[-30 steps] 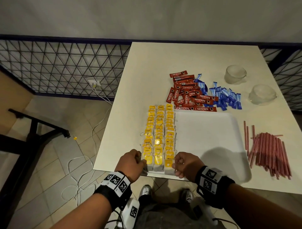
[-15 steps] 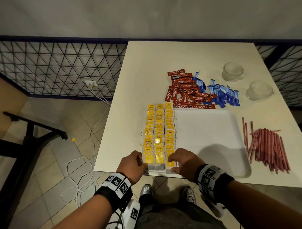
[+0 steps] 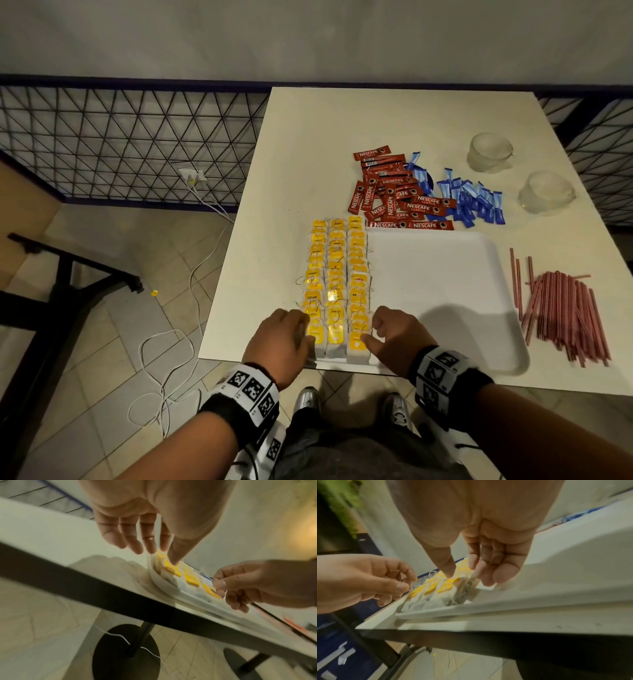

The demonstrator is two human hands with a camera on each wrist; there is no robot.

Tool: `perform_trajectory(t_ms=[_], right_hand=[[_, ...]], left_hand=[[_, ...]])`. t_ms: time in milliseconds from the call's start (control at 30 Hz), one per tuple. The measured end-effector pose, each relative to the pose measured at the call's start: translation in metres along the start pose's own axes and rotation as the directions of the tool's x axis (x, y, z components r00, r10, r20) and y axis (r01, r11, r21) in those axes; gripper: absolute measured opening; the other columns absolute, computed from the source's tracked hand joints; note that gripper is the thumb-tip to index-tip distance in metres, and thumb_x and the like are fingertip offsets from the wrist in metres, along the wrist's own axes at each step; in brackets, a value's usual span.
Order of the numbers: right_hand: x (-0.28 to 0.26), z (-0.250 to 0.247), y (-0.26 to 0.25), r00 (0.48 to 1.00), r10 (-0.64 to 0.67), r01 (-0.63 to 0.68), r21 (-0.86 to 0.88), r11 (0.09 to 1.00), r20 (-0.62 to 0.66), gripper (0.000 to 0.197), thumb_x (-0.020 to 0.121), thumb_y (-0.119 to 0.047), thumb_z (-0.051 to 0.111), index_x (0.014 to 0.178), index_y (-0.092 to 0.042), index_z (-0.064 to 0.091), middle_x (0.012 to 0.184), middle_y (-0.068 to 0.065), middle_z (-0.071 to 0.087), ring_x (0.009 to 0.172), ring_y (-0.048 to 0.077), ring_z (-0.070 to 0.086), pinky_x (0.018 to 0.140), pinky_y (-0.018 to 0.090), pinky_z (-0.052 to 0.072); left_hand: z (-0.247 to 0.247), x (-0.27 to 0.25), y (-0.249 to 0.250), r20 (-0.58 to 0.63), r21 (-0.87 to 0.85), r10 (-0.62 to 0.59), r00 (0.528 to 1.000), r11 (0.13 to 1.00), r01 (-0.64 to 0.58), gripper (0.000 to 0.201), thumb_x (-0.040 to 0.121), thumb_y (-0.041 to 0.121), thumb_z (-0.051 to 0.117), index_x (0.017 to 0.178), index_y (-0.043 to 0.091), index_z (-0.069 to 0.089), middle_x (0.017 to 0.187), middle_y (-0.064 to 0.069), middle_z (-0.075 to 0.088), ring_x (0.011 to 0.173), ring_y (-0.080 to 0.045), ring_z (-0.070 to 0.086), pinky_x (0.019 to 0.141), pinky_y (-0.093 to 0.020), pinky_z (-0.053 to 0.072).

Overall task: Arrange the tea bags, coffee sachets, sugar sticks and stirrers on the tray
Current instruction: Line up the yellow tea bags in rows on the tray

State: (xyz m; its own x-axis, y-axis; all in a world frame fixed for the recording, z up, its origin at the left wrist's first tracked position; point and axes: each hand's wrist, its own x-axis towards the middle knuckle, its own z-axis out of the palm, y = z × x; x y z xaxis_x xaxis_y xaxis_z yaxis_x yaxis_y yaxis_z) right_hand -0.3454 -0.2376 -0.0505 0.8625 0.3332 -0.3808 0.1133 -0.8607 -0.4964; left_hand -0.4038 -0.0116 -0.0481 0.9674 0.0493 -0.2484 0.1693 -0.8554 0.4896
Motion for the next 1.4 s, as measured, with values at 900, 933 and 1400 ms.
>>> perform_trajectory(t_ms=[900,933,1400], right_hand=[[0.018,-0.001,0.0,0.982,0.166,-0.172,0.068,0.983,0.09,0.028,0.082,-0.049,0.066,0.085,-0.026,0.049,0.084,-0.007,0.056,0.083,0.015,0.054,0.075,0.023,0.042],[0.019,-0.002,-0.001,0.98,0.167,-0.175,0.066,0.982,0.103,0.029,0.082,-0.05,0.065,0.086,-0.026,0.05,0.085,-0.006,0.056,0.084,0.016,0.054,0.075,0.023,0.042],[0.012,-0.018,-0.007,0.967,0.19,-0.211,0.114,0.971,0.17,0.029,0.086,-0.052,0.061,0.096,-0.026,0.054,0.087,-0.009,0.06,0.082,0.011,0.057,0.074,0.023,0.042]], left_hand=[[-0.008,0.036,0.022,-0.024,0.206,0.166,0.986,0.966,-0.157,0.026,0.085,0.034,0.054,0.107,0.022,0.059,0.104,-0.006,0.055,0.084,-0.029,0.055,0.072,-0.036,0.05],[-0.012,0.038,0.021,-0.025,0.139,0.062,0.998,0.989,-0.058,0.026,0.089,0.032,0.054,0.111,0.018,0.057,0.109,-0.007,0.052,0.089,-0.03,0.056,0.076,-0.037,0.05],[-0.01,0.05,0.015,0.08,-0.07,-0.153,0.985,0.985,0.159,0.027,0.093,0.03,0.055,0.113,0.012,0.054,0.108,-0.006,0.06,0.103,-0.025,0.058,0.086,-0.03,0.044]])
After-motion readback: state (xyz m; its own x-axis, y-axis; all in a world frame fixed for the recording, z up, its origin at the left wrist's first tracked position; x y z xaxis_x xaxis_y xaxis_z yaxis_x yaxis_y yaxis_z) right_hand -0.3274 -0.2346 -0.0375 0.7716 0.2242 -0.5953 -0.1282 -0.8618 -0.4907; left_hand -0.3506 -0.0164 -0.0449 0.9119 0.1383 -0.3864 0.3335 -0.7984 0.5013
